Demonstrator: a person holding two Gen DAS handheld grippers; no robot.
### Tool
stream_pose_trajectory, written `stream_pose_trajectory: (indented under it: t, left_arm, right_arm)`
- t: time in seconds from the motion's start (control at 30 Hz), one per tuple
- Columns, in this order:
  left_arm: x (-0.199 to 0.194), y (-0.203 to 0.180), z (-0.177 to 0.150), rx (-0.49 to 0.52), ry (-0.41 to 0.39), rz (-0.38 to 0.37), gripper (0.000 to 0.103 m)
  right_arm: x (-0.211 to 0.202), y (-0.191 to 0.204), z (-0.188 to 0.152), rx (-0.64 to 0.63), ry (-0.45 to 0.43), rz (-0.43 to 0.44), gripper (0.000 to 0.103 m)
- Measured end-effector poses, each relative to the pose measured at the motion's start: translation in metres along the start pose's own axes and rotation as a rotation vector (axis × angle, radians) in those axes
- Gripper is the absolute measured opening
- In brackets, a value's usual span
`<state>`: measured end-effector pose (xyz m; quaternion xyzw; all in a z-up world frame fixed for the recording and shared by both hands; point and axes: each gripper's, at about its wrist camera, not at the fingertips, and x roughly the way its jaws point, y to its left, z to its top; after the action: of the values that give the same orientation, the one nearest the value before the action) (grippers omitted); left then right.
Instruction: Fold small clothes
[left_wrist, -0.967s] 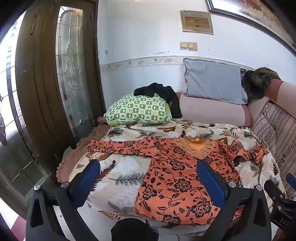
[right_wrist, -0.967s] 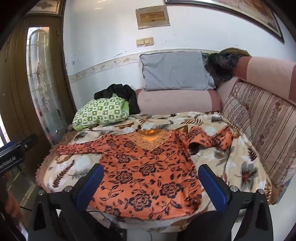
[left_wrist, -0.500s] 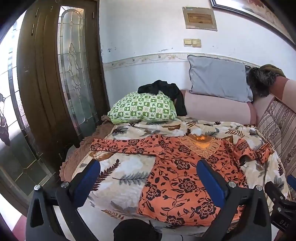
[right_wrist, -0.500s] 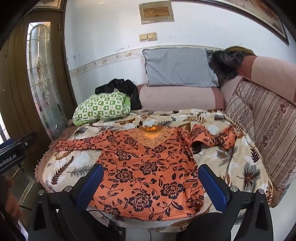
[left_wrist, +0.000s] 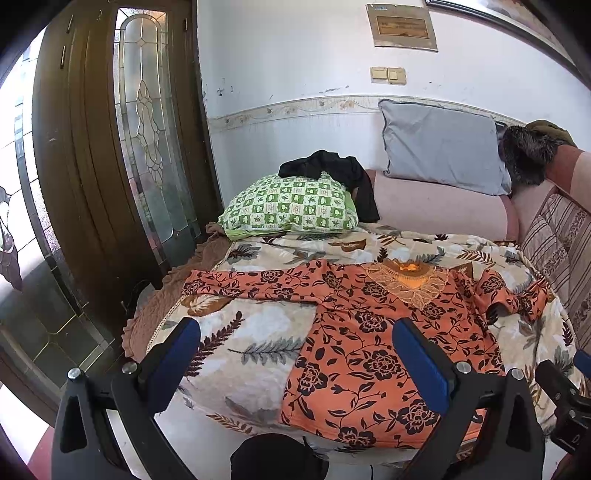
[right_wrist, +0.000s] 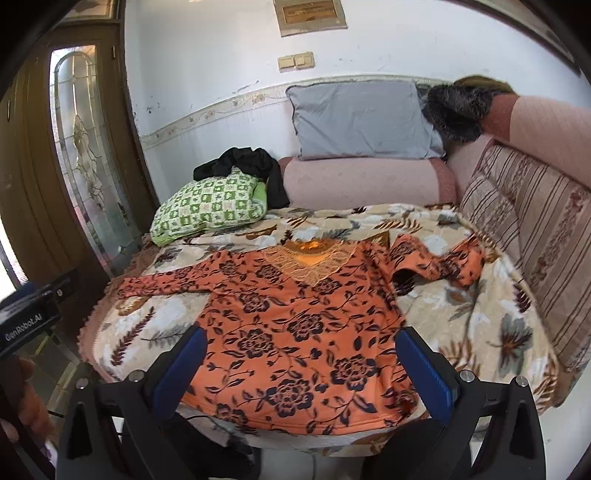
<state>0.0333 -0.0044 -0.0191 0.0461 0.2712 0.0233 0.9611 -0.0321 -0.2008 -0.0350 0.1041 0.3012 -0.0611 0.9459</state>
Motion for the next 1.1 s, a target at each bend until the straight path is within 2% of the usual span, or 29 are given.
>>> stream_pose_trajectory:
  t: [0.23, 0.33, 0.47, 0.57, 0.73, 0.87, 0.93, 1.03, 1.1]
  left_arm:
    - [0.0, 0.009, -0.005, -0.022, 0.017, 0.009, 0.103]
    - [-0.001, 0.013, -0.014, -0.038, 0.026, 0.021, 0.103]
    - [-0.001, 0.011, -0.023, -0.039, 0.051, 0.018, 0.103]
    - [-0.007, 0.01, -0.028, -0.038, 0.045, 0.011, 0.103]
    - [-0.014, 0.01, -0.025, -0.03, 0.02, 0.009, 0.103]
    - [-0.017, 0.013, -0.022, -0.039, -0.003, 0.02, 0.103]
    - [-0.018, 0.015, -0.021, -0.044, -0.013, 0.027, 0.103]
    - [-0.017, 0.015, -0.022, -0.049, -0.021, 0.034, 0.103]
    - [-0.015, 0.013, -0.022, -0.042, -0.022, 0.036, 0.103]
  right_arm:
    - [-0.005, -0.011, -0.021, 0.137, 0.024, 0.089, 0.103]
    - [-0.009, -0.01, -0.044, 0.201, 0.079, 0.165, 0.103]
    - [-0.009, 0.0, -0.063, 0.182, 0.158, 0.225, 0.103]
    - [-0.017, 0.005, -0.068, 0.163, 0.154, 0.263, 0.103]
    - [-0.036, 0.008, -0.066, 0.164, 0.1, 0.289, 0.103]
    - [-0.04, 0.005, -0.062, 0.164, 0.107, 0.21, 0.103]
    - [-0.042, 0.007, -0.058, 0.126, 0.097, 0.096, 0.103]
    - [-0.047, 0.006, -0.047, 0.092, 0.045, -0.033, 0.103]
    - [-0.05, 0.004, -0.038, 0.068, -0.01, -0.073, 0.103]
